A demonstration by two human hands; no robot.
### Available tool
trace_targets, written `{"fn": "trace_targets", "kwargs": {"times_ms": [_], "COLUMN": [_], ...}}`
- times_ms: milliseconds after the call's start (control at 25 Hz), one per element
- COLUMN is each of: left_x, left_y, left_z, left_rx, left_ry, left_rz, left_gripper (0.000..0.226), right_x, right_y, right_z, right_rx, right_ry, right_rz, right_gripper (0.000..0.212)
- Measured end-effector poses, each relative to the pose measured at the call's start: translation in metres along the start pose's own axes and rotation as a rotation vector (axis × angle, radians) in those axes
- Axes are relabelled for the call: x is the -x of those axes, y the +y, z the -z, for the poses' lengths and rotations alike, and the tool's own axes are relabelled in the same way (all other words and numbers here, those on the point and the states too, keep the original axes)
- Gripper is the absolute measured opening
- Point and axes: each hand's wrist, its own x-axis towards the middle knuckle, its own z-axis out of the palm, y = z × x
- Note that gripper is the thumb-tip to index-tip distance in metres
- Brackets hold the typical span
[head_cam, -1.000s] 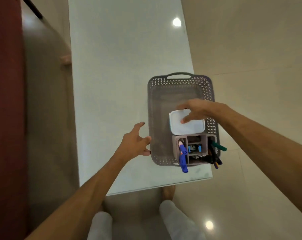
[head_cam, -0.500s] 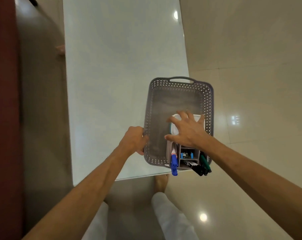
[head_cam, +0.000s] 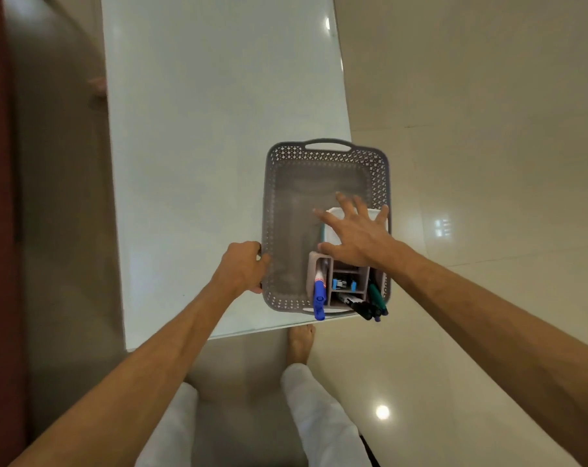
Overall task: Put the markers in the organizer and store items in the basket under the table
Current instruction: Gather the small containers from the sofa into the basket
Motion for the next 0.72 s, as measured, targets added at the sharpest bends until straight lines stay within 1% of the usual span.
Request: {"fn": "trace_targets", "kwargs": {"times_ms": [80, 120, 160, 280, 360, 440, 520, 600, 720], "left_x": [0.009, 0.018, 0.029, 0.064, 0.092, 0.112, 0.131, 0.158, 0.195], "left_y": [-0.01, -0.02, -0.032, -0.078, -0.128, -0.187, -0.239, -0.29, -0.38], "left_z": [0.007, 0.017, 0.031, 0.084, 0.126, 0.168, 0.204, 0.24, 0.292], "left_rx": [-0.105, -0.162, -0.198, -0.255, -0.356, -0.517, -0.609, -0.627, -0.568], "left_ry": [-0.065, -0.052, -0.001, 0.262, 0.368, 0.397, 0.368, 0.362, 0.385], "left_rz": [-0.021, -0.029, -0.044, -0.152, -0.148, -0.048, 0.049, 0.124, 0.243], "left_gripper": [0.049, 0.057, 0.061, 0.058, 0.059, 0.061, 0.066, 0.068, 0.068], "right_x": [0.003, 0.004, 0.005, -0.003, -0.011, -0.02, -0.033, -0.05, -0.08], "right_y": [-0.003, -0.008, -0.019, -0.061, -0.109, -0.166, -0.222, -0.285, -0.392], "right_z": [0.015, 0.027, 0.041, 0.074, 0.092, 0.106, 0.117, 0.122, 0.125], "right_rx": [-0.063, -0.114, -0.143, -0.12, -0.11, -0.089, -0.032, 0.006, -0.018], "right_ry": [0.11, 0.166, 0.196, 0.199, 0.219, 0.222, 0.234, 0.225, 0.17], "right_rz": [-0.02, -0.032, -0.021, 0.101, 0.21, 0.327, 0.425, 0.499, 0.588], "right_gripper": [0.076, 0.072, 0.066, 0.051, 0.054, 0.067, 0.077, 0.078, 0.071]}}
